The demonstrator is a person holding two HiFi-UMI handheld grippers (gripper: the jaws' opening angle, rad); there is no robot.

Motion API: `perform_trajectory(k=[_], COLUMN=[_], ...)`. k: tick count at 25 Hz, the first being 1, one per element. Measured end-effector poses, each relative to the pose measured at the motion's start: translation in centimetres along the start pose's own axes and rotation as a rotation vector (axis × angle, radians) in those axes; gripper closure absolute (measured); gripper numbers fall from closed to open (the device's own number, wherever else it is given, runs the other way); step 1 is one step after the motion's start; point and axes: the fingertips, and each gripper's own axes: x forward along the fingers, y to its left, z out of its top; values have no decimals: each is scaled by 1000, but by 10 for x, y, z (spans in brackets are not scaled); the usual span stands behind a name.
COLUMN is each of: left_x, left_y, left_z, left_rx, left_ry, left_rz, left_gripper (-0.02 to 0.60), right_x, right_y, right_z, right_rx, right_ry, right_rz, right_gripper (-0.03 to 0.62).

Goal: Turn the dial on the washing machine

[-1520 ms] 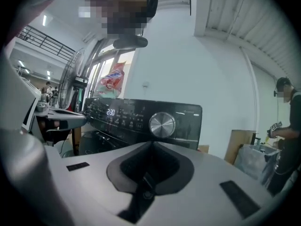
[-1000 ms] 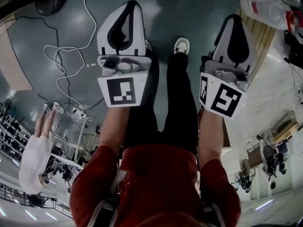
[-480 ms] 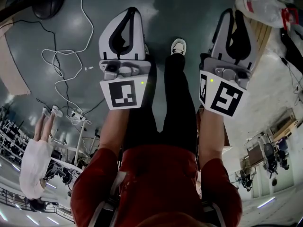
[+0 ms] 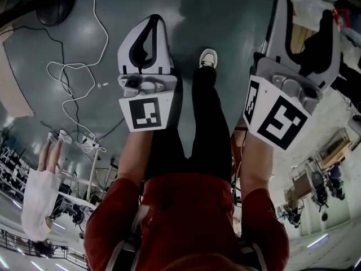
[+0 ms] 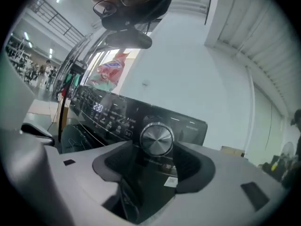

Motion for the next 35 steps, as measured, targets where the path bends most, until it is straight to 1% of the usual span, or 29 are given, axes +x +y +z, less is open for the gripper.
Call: perform_trajectory(k=[1, 5, 8, 10, 14, 16, 19, 25, 35], left_x=[1, 0, -1, -1, 0, 1, 0, 0, -1], left_y=[1, 2, 3, 3, 3, 2, 2, 2, 3], left_z=[1, 4, 4, 2, 1, 1, 2, 2, 1], left_rx=[0, -2, -2, -8, -9, -8, -9, -6, -9], left_ry=[-1, -7, -7, -2, 0, 1, 0, 1, -1], left_rz=[1, 3, 1, 4, 7, 7, 8, 8, 10], left_gripper=[572, 572, 572, 572, 572, 572, 572, 572, 572], right_x=[3, 12, 16, 19, 22, 23, 23, 23, 23], right_y=[-2, 0, 3, 5, 4, 2, 0, -1, -1], right_z=[6, 23, 28, 28, 14, 14, 17, 17, 19], right_rx=[-33, -143, -236, -316, -498, -547, -574, -570, -479], right_ry=[-3, -49, -53, -36, 52, 61, 55, 56, 38], right_rz=[-4, 15, -1, -22, -62, -77, -96, -98, -83], right_gripper=[308, 285, 276, 275, 275, 281, 312, 315, 316])
